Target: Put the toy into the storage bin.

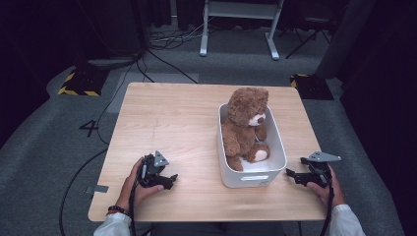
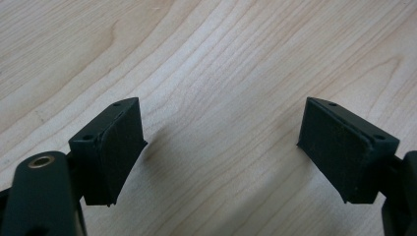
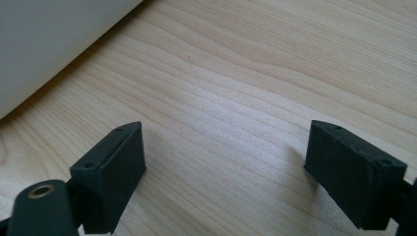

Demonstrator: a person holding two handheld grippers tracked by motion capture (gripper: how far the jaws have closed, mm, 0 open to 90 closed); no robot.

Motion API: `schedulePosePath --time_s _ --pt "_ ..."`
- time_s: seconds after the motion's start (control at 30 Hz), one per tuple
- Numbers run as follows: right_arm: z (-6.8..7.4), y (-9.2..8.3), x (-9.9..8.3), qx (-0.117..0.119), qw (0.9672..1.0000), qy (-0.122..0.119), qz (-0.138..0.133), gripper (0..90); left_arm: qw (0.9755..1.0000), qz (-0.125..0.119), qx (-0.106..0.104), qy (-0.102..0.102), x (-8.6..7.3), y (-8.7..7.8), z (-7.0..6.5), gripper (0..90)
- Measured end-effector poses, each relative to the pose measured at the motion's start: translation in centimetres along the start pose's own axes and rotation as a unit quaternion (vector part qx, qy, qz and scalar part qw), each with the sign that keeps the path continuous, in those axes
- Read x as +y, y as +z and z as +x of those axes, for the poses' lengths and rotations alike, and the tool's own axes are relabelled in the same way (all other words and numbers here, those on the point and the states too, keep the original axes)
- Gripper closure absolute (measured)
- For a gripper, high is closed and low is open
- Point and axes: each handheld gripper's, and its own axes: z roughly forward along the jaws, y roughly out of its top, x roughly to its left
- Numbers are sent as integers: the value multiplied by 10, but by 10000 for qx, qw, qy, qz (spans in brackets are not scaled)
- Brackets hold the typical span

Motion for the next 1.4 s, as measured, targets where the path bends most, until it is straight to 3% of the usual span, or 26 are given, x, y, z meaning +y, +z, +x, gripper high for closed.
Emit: schedulePosePath --time_s 0.2,0.37,0.6,1.4 --pt "1 -1 -1 -39 10000 -1 -2 149 9995 -90 -172 -231 -9 -2 5 165" --pt "1 -1 -1 -47 10000 -14 -4 149 9988 -340 -113 -341 -20 -5 4 161" --pt "1 -1 -1 -23 10000 4 1 151 9984 -389 -87 -392 -27 -9 3 160" --pt "1 -1 0 12 10000 -7 0 150 9983 -389 -50 -432 -27 -9 3 158"
